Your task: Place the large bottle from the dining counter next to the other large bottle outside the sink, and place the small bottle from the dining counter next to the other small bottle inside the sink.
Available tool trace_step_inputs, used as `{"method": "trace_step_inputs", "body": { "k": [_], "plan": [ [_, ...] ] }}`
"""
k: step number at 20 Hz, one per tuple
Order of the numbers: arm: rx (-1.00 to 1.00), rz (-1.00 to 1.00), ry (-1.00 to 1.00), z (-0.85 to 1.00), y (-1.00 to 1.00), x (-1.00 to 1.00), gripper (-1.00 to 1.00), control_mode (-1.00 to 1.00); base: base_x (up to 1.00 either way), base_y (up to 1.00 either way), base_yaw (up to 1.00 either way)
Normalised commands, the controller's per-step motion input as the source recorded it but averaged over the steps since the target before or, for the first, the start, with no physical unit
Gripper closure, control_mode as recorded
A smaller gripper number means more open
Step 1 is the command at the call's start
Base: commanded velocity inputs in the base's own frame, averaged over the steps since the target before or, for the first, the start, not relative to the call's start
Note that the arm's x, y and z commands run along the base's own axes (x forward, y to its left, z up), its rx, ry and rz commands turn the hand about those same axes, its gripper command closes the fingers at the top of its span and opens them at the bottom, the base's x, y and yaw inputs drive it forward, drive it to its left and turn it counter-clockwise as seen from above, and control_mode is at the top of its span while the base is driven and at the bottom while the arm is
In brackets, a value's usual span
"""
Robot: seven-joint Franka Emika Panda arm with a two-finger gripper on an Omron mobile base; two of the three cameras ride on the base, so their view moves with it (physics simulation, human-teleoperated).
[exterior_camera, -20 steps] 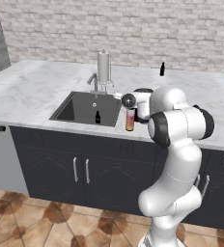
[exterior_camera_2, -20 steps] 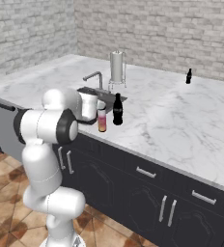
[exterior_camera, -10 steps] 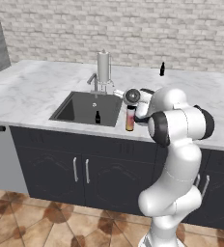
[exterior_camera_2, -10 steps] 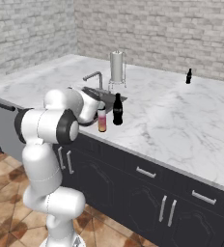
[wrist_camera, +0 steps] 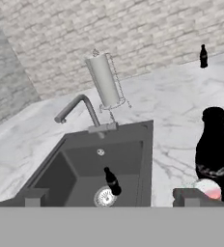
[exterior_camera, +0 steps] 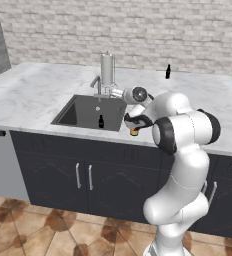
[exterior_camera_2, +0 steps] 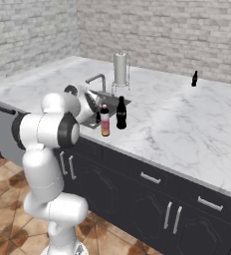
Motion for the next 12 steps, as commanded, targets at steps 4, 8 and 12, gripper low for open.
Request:
{"method": "trace_step_inputs", "body": {
  "k": [4, 8, 12],
  "plan": [
    [-0.03, 0.29, 0.14, 0.03, 0.16, 0.16, -1.0, -1.0, 0.0, 0.0, 0.0],
    [-0.06, 0.28, 0.14, 0.04, 0.11, 0.04, -1.0, -1.0, 0.0, 0.0, 0.0],
    [-0.07, 0.3, 0.1, 0.33, 0.12, 0.04, -1.0, -1.0, 0.0, 0.0, 0.0]
  ]
}}
